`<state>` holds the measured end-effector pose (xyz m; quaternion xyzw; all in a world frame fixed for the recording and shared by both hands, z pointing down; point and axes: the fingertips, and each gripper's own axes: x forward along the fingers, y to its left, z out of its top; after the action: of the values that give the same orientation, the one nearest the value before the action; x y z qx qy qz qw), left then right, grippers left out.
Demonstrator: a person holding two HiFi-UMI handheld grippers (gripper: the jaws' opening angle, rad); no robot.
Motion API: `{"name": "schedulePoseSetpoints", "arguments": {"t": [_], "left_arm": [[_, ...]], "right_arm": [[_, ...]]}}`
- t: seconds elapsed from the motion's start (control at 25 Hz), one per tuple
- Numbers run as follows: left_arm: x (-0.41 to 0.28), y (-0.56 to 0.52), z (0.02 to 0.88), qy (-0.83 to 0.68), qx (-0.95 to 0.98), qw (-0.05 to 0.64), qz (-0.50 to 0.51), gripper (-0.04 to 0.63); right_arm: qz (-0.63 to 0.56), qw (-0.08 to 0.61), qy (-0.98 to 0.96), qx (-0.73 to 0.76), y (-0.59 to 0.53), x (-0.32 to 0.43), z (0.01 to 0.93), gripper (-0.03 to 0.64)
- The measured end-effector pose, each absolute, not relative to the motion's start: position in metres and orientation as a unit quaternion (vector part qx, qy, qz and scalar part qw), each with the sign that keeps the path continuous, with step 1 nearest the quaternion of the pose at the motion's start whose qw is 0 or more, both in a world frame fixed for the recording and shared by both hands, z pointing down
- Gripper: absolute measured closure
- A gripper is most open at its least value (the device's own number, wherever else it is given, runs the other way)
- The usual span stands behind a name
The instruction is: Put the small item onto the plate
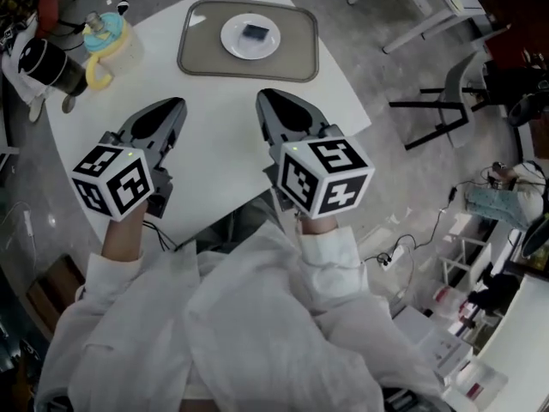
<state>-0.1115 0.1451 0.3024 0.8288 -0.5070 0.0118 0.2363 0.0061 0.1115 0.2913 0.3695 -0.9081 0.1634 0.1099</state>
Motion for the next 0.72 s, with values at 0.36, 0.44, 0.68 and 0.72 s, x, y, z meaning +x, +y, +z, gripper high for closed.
{"name": "schedulePoseSetpoints", "arguments": {"t": [0.36, 0.44, 0.68, 0.72], "left_arm": [[-0.09, 0.195, 0.31, -0.469, 0.848, 0.246, 0.022, 0.578], [-0.086, 0.203, 0.32, -0.467, 0.845, 0.259, 0.024, 0.58], [-0.07, 0.214, 0.333, -0.464, 0.841, 0.275, 0.034, 0.58], [-0.068, 0.214, 0.333, -0.465, 0.841, 0.276, 0.034, 0.58]], "right_arm": [[0.128, 0.115, -0.906, 0.386, 0.165, 0.009, 0.271, 0.591], [0.137, 0.117, -0.905, 0.385, 0.169, 0.011, 0.277, 0.591], [0.15, 0.138, -0.906, 0.371, 0.177, 0.008, 0.294, 0.591], [0.151, 0.138, -0.908, 0.366, 0.178, 0.006, 0.295, 0.591]]}}
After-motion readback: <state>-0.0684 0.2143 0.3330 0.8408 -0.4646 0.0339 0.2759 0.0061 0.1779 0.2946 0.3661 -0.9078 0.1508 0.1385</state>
